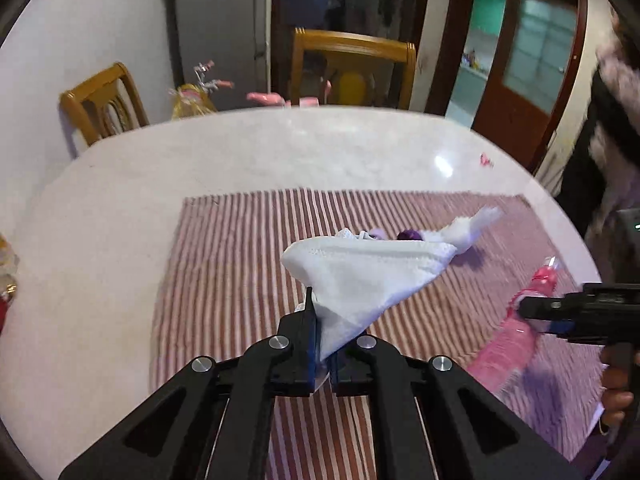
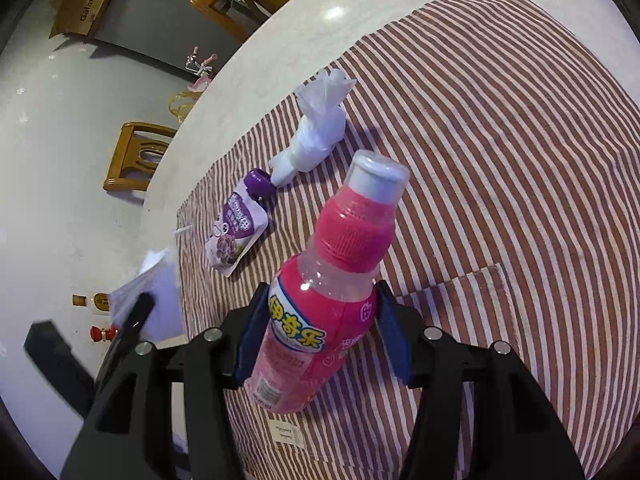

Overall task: Collect trash
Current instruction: 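Grasp the pink bottle with the right gripper while the left gripper grasps the white wrapper, then carry the pink bottle and white wrapper over the black bin and release both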

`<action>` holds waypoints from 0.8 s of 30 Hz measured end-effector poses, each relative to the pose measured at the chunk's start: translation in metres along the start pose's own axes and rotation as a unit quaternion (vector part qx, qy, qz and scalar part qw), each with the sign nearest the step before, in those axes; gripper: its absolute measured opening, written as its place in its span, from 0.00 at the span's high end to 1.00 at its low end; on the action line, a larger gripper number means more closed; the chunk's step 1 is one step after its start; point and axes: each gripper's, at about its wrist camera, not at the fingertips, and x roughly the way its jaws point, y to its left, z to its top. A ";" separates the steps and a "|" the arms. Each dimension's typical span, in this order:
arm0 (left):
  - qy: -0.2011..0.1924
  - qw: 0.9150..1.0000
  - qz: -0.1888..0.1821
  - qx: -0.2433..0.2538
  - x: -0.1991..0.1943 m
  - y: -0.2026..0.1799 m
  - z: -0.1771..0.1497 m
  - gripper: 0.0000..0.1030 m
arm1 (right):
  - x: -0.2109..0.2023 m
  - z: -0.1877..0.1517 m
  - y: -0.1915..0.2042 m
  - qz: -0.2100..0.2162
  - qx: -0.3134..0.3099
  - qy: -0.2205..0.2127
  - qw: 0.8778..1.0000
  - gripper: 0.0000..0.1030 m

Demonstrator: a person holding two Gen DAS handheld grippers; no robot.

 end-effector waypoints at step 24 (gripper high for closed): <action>-0.010 0.969 -0.161 0.187 -0.083 -0.267 -0.053 0.97 | -0.238 -0.074 -0.221 0.010 0.128 -0.176 0.976 0.49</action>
